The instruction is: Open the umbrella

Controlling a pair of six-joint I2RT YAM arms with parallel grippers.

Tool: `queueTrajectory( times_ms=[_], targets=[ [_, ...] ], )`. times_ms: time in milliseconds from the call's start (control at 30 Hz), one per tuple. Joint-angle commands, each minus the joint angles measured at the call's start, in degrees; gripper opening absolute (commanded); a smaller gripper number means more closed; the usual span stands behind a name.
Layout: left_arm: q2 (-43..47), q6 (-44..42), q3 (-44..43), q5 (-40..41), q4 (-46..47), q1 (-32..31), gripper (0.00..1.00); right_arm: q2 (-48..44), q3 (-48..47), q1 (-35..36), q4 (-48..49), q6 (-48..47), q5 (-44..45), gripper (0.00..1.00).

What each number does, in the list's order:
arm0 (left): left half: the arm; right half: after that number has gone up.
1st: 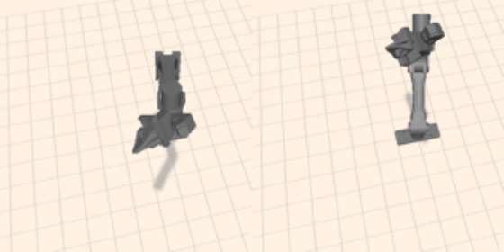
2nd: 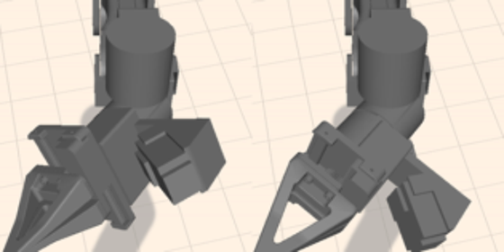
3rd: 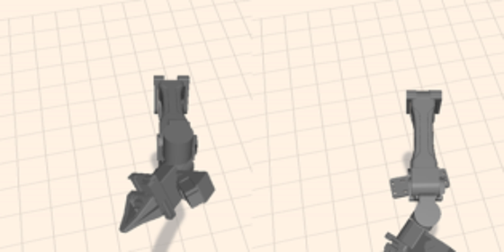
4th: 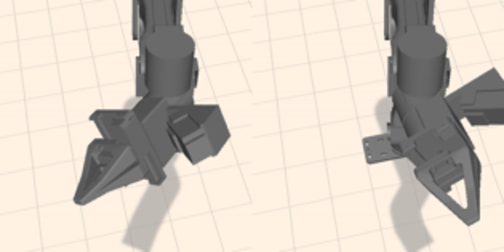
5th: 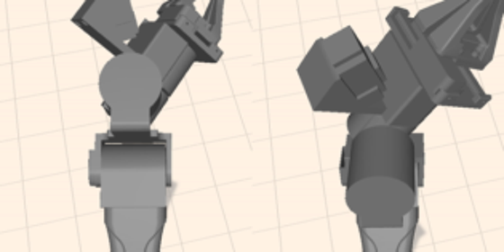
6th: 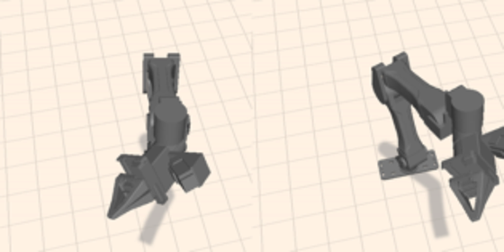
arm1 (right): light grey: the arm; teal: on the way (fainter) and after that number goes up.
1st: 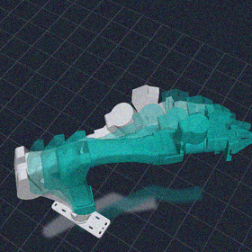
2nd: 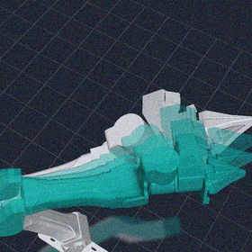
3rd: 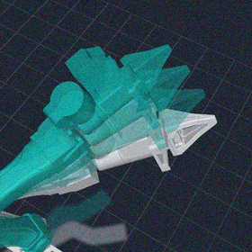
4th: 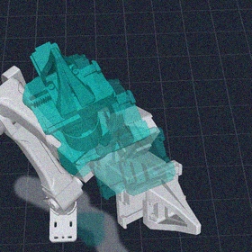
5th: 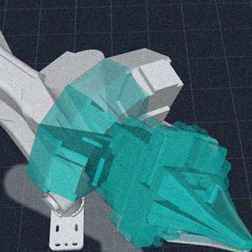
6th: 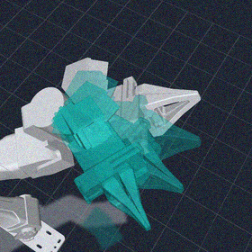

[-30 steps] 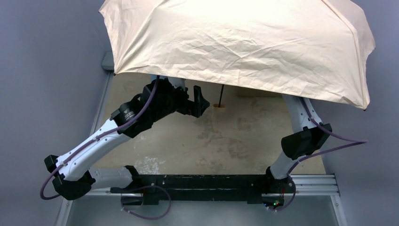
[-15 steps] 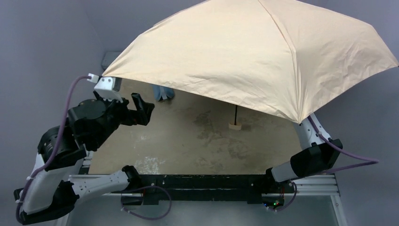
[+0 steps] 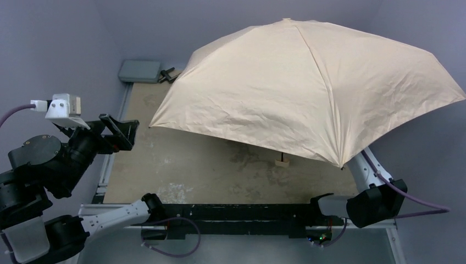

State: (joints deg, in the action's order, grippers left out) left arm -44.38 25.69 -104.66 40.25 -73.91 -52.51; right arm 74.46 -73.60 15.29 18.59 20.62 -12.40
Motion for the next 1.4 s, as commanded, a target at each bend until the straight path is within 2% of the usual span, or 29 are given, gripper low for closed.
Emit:
queueTrajectory(
  times_ms=[0,200,433,700,1367],
  targets=[
    [-1.45,-2.13,-2.19,4.19,-1.04,0.22,1.0,-3.21,-1.64,-0.62,3.38,-4.21,1.01,0.0],
    [-2.57,-1.24,-2.44,3.61,-0.8,0.19,1.0,-2.67,-4.88,-0.68,1.75,-6.02,0.82,0.0],
    [-4.08,1.03,-1.48,1.82,-1.34,0.19,1.0,-7.17,0.5,-0.67,0.63,-7.42,3.48,0.0],
    [-3.94,4.24,-0.32,3.85,-2.26,0.19,1.0,-13.87,7.73,-0.63,-2.33,-9.14,5.68,0.0],
    [-4.0,6.45,1.83,1.81,1.1,0.17,1.0,-15.92,8.12,-0.14,-2.78,-9.49,5.27,0.0]
  ],
)
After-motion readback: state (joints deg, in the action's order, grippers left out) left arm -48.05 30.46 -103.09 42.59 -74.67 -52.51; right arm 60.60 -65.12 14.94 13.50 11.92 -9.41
